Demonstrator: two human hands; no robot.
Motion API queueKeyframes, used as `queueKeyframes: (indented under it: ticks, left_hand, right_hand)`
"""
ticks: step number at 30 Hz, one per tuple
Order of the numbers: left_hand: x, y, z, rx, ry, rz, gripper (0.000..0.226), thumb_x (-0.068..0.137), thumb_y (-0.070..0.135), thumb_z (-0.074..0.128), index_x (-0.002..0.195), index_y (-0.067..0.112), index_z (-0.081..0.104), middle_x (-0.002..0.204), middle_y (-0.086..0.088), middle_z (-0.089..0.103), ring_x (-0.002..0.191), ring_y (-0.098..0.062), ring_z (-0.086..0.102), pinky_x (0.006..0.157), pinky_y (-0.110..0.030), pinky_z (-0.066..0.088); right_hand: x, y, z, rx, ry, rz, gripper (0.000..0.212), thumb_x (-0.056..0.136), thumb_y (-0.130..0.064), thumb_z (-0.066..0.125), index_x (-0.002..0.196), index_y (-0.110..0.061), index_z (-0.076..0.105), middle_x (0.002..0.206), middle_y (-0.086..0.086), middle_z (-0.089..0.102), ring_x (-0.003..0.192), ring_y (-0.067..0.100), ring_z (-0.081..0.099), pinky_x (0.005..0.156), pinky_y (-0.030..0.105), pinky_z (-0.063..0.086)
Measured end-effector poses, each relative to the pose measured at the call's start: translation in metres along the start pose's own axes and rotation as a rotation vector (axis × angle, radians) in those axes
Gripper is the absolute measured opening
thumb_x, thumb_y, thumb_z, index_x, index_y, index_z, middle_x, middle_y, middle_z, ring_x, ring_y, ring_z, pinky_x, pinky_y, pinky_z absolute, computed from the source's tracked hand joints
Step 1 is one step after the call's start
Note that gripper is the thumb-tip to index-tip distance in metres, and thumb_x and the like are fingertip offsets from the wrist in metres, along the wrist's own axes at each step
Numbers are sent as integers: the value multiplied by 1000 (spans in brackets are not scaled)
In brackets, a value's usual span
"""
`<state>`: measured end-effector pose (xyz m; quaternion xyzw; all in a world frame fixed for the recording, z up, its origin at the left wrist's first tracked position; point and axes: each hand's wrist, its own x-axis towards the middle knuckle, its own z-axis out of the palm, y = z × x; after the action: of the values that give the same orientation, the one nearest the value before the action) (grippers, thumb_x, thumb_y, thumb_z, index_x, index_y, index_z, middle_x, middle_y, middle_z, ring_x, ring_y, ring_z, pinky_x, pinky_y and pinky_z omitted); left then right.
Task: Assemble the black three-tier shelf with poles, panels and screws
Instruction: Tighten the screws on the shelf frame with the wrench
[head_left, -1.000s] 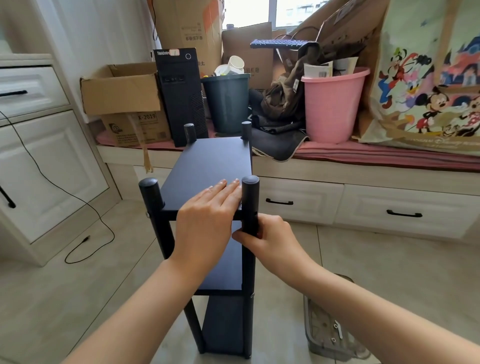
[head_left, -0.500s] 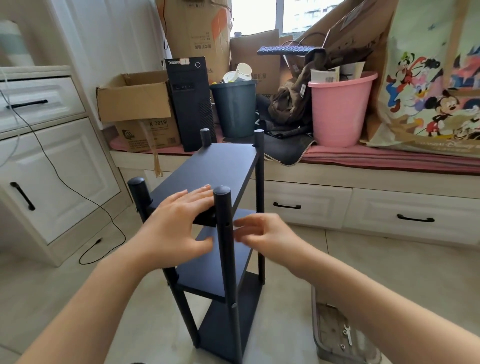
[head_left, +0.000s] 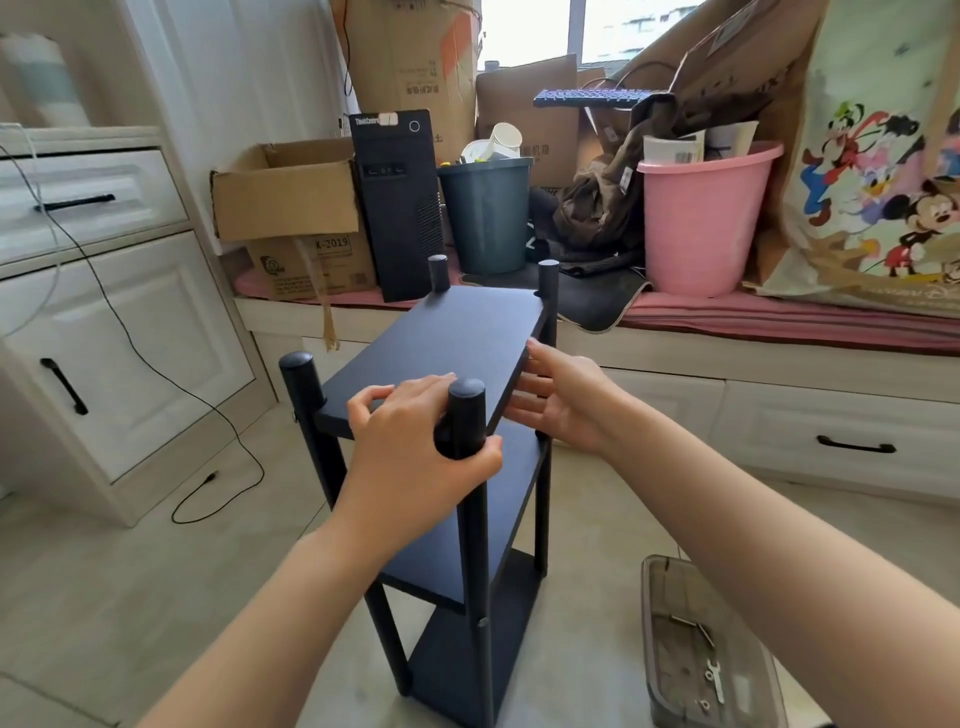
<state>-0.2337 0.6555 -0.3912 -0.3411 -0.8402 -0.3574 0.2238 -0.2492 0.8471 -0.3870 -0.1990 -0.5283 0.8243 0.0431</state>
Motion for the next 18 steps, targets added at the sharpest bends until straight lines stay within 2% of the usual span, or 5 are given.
queueKeyframes:
  ticks: [5, 8, 11, 14, 18]
  left_hand:
    - [6, -22, -31, -169, -219, -54, 38, 67, 46, 75, 100, 30, 70, 112, 27, 66, 122, 8, 53, 116, -43, 32]
    - [11, -28, -56, -294, -395, -116, 36, 70, 14, 89, 100, 28, 72, 115, 21, 71, 125, 11, 51, 111, -33, 44]
    - [14, -26, -84, -274, -614, -182, 37, 73, 15, 87, 102, 35, 75, 119, 30, 68, 124, 18, 47, 104, -14, 40]
    - [20, -10, -100, -26, -635, -266, 27, 76, 36, 84, 100, 39, 73, 109, 27, 69, 109, 14, 57, 90, -10, 41]
    - [27, 36, -81, 496, -580, -224, 23, 84, 49, 71, 95, 30, 65, 99, 14, 61, 93, -10, 60, 78, -28, 50]
  right_hand:
    - [-2, -2, 5, 30, -58, -29, 29, 101, -18, 55, 121, 1, 51, 91, 21, 75, 83, 38, 74, 60, 42, 61]
    - [-13, 4, 4, 23, -99, 3, 26, 100, -17, 56, 117, 2, 54, 94, 24, 74, 85, 40, 73, 61, 41, 61]
    - [-25, 5, -4, -25, -159, 35, 29, 98, -20, 58, 118, 2, 56, 98, 25, 73, 89, 40, 73, 63, 40, 61]
    - [-34, -4, -26, -216, -149, 37, 40, 99, -33, 57, 115, 4, 59, 97, 23, 74, 89, 37, 74, 64, 38, 61]
    - [-32, -14, -59, -189, 172, -7, 35, 103, -33, 47, 99, -3, 64, 78, 9, 76, 66, 22, 74, 57, 31, 58]
